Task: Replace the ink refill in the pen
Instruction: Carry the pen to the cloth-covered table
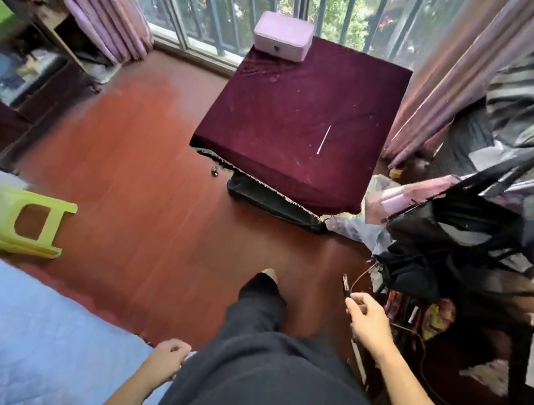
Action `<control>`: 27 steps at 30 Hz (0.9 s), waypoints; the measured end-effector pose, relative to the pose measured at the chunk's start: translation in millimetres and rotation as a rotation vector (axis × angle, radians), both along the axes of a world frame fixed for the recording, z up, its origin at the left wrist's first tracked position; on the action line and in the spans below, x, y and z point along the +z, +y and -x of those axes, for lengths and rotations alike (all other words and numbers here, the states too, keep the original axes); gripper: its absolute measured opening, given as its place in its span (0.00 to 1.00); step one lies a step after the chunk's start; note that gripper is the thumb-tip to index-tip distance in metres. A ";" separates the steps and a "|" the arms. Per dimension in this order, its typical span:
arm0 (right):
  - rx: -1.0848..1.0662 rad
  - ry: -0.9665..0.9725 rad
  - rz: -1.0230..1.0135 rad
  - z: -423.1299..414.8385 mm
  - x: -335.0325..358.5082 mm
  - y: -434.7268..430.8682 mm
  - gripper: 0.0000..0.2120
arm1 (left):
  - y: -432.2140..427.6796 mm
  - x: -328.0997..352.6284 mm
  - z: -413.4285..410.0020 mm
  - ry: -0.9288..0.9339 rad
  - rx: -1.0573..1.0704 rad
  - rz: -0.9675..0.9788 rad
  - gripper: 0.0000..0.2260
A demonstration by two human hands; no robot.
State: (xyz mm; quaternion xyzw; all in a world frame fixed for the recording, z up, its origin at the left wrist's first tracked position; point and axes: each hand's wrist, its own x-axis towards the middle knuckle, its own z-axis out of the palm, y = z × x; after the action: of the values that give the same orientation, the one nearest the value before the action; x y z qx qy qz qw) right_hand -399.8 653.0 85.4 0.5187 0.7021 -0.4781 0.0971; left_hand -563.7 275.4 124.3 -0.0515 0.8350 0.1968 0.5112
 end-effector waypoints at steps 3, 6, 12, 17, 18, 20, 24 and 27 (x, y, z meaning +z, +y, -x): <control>-0.016 -0.016 -0.016 29.1 0.5 16.4 0.02 | 29.8 -8.0 56.1 -0.002 -0.004 0.004 0.11; -0.048 -0.014 0.004 59.7 0.7 34.0 0.02 | 79.7 -7.5 119.6 -0.024 0.079 -0.070 0.09; -0.077 -0.036 -0.005 116.9 -2.9 61.6 0.05 | 186.8 10.6 232.2 0.043 0.096 -0.246 0.06; -0.084 -0.036 0.031 172.7 -18.9 95.8 0.02 | 236.3 14.4 289.3 0.081 0.047 -0.263 0.08; -0.091 -0.034 0.035 184.2 -21.3 102.4 0.02 | 238.6 13.9 296.2 0.078 0.040 -0.234 0.08; -0.122 -0.023 0.046 207.6 -23.0 113.6 0.01 | 237.9 9.5 305.8 0.065 0.043 -0.173 0.08; -0.111 -0.005 0.040 256.3 -24.3 137.1 0.05 | 227.1 -3.0 327.5 0.055 0.043 -0.094 0.07; -0.163 0.006 0.059 283.8 -18.5 142.9 0.02 | 213.4 -9.3 345.3 0.059 -0.025 -0.030 0.07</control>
State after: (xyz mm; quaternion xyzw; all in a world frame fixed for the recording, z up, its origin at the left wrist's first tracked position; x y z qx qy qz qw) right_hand -683.6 796.0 66.9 0.5696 0.6437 -0.5062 0.0712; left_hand -909.0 488.8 115.1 -0.0274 0.8472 0.2042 0.4896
